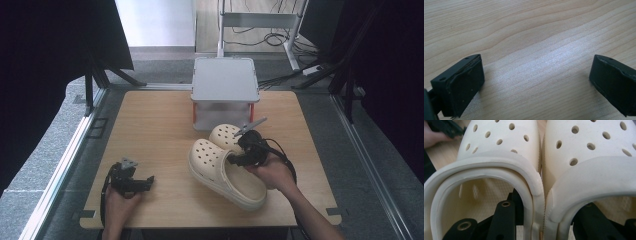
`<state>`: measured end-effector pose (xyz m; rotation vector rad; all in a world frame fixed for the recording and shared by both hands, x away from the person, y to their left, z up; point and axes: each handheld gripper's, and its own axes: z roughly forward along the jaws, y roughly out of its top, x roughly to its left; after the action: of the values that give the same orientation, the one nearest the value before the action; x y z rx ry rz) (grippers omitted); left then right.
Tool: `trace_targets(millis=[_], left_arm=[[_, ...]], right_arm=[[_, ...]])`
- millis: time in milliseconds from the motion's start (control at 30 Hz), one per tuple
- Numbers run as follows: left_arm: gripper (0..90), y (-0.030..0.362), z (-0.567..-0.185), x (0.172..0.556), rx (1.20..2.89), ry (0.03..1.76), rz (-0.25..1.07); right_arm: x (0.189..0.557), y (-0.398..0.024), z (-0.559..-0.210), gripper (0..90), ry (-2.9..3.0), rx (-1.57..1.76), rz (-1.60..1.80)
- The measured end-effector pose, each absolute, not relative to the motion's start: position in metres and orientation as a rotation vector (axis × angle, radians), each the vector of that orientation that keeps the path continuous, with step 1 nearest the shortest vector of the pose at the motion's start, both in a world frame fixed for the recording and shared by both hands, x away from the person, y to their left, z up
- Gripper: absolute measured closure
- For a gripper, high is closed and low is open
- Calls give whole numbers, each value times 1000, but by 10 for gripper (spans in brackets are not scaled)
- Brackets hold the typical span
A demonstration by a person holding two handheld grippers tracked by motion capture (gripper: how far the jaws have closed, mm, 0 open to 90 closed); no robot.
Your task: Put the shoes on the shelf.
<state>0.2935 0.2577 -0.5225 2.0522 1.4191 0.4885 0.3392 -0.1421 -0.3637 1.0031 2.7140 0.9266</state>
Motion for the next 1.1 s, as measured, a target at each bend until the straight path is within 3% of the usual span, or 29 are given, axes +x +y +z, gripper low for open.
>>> trace_targets(millis=[600, 1100], left_arm=[[0, 258, -522, 294, 2054, 1417, 491], [0, 257, -522, 294, 2048, 1425, 489]], right_arm=[[362, -148, -304, 660, 2616, 1093, 954], [417, -132, -271, 659, 2492, 1246, 912]])
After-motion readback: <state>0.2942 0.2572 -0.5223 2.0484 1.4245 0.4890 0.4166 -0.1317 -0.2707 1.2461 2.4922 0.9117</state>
